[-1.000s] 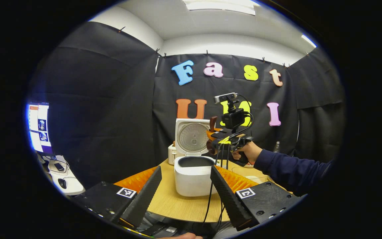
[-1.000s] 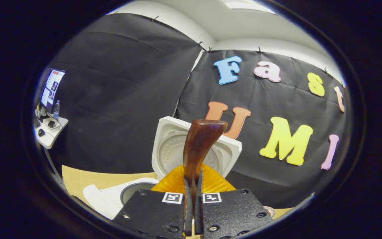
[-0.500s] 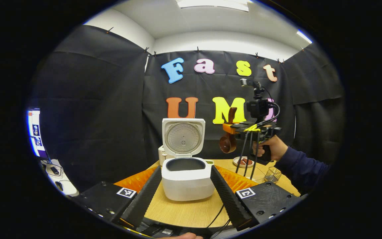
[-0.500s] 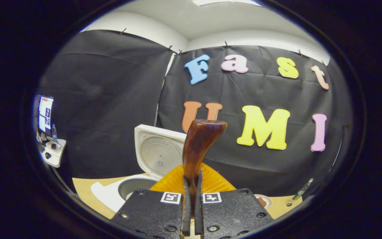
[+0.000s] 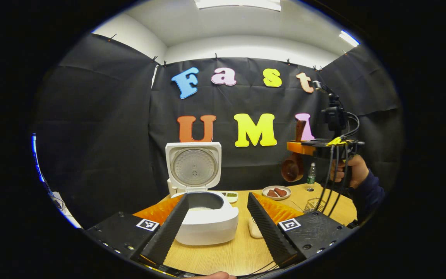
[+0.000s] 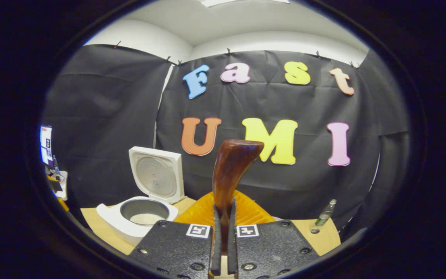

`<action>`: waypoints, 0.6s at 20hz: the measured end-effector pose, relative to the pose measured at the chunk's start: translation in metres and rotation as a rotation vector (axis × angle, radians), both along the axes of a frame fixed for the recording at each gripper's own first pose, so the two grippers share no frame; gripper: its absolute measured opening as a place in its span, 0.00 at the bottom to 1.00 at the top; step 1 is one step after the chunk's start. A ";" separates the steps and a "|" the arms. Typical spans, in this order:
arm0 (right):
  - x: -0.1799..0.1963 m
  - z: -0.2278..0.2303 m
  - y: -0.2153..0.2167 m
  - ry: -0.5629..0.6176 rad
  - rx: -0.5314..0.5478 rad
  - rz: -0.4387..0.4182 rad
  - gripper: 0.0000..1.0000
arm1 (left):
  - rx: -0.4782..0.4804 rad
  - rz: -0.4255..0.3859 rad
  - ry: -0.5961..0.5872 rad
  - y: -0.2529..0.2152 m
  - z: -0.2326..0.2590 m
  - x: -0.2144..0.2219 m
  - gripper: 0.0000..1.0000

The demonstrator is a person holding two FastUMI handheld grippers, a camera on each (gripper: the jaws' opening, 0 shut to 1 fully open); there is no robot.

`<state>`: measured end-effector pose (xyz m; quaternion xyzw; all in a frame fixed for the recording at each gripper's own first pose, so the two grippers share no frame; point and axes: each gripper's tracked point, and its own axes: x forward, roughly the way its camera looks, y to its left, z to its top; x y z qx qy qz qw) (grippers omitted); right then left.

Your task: Close the left gripper, press the button to open the rice cooker; take a wooden spoon from the chopstick holder with the right hand, scoop a spoonful of rice and pour it into the rice cooker, then put the wooden spoon back into the chopstick holder.

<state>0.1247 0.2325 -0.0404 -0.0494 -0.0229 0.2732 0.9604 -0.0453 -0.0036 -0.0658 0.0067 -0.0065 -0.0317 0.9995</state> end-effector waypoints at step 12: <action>0.034 -0.056 -0.134 0.076 0.032 -0.196 0.15 | -0.033 0.025 -0.067 -0.017 0.030 0.039 0.98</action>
